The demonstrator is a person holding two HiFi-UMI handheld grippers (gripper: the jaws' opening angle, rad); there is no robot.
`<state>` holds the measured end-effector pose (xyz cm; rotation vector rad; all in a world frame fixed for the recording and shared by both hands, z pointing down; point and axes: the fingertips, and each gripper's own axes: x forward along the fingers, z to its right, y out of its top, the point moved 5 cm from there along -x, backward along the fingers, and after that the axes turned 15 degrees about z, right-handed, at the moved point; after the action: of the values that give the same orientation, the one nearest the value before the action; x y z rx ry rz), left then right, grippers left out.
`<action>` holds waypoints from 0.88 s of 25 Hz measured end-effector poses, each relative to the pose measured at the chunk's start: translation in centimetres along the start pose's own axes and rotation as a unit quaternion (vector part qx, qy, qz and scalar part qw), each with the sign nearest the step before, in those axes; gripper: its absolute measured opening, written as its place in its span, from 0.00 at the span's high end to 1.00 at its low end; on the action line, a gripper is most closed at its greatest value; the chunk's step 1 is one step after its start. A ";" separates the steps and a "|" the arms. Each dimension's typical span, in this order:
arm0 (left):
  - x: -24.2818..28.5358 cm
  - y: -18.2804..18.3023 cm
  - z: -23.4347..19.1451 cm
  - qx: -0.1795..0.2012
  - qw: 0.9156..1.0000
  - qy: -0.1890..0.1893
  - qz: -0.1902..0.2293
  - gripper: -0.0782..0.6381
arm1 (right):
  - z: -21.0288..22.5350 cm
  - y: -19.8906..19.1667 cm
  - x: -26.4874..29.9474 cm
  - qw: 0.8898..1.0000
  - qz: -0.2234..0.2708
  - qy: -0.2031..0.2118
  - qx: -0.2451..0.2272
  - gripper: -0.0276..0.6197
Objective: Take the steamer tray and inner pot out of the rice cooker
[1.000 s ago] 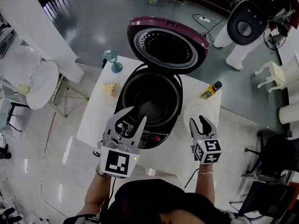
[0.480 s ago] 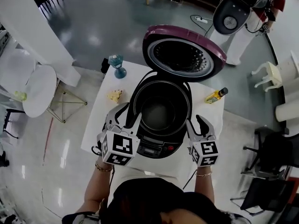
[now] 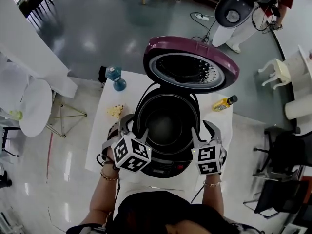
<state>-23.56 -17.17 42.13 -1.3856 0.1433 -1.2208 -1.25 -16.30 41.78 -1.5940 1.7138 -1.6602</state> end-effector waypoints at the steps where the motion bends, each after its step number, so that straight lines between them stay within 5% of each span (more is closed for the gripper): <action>1: 0.5 -0.1 -0.1 0.002 1.000 -0.005 -0.007 0.54 | -0.1 0.0 0.6 1.000 -0.015 0.000 -0.022 0.72; 11: 5.0 -1.0 -1.3 -0.014 0.997 -0.043 -0.058 0.49 | -0.7 -0.8 5.1 0.988 -0.120 0.014 -0.093 0.72; 22: 5.6 -0.7 -2.5 -0.050 0.997 -0.001 -0.051 0.63 | 0.3 1.0 4.1 0.997 -0.047 -0.035 -0.054 0.77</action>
<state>-23.25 -22.60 45.12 -1.4961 0.1354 -1.3120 -2.99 -20.01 42.85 -1.7868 1.7460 -1.5563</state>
